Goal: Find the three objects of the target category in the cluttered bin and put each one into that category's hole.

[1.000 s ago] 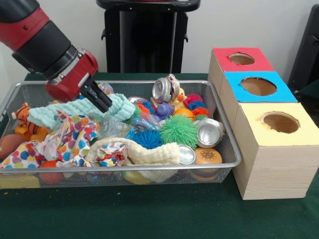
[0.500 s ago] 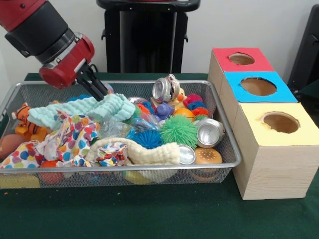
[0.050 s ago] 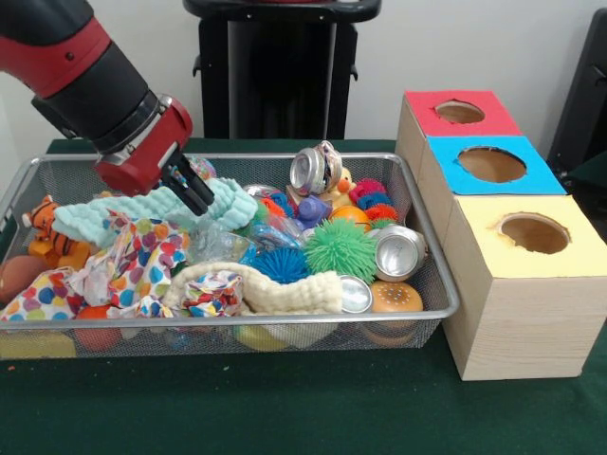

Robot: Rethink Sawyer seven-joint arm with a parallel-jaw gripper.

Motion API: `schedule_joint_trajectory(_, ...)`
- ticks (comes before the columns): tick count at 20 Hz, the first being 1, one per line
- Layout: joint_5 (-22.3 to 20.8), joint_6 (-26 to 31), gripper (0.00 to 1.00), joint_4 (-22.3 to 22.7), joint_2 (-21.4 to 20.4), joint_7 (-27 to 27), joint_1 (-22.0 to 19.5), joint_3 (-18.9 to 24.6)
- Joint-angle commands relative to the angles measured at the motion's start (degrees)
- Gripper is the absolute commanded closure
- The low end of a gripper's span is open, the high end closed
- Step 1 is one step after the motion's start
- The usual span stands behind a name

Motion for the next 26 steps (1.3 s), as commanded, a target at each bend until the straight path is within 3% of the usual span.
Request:
schedule_joint_trajectory(1,-3.4,-0.2,1.00,-7.2,5.5,-9.8,-0.3,-5.0)
schedule_joint_trajectory(7,-6.5,-0.4,1.00,-7.9,4.1,-8.1,1.3,-6.8)
schedule_joint_trajectory(11,-3.5,-1.5,1.00,-6.4,6.6,-9.4,-0.8,-3.9)
schedule_joint_trajectory(26,-4.9,-1.7,1.00,-8.2,7.5,-8.8,0.3,-4.7)
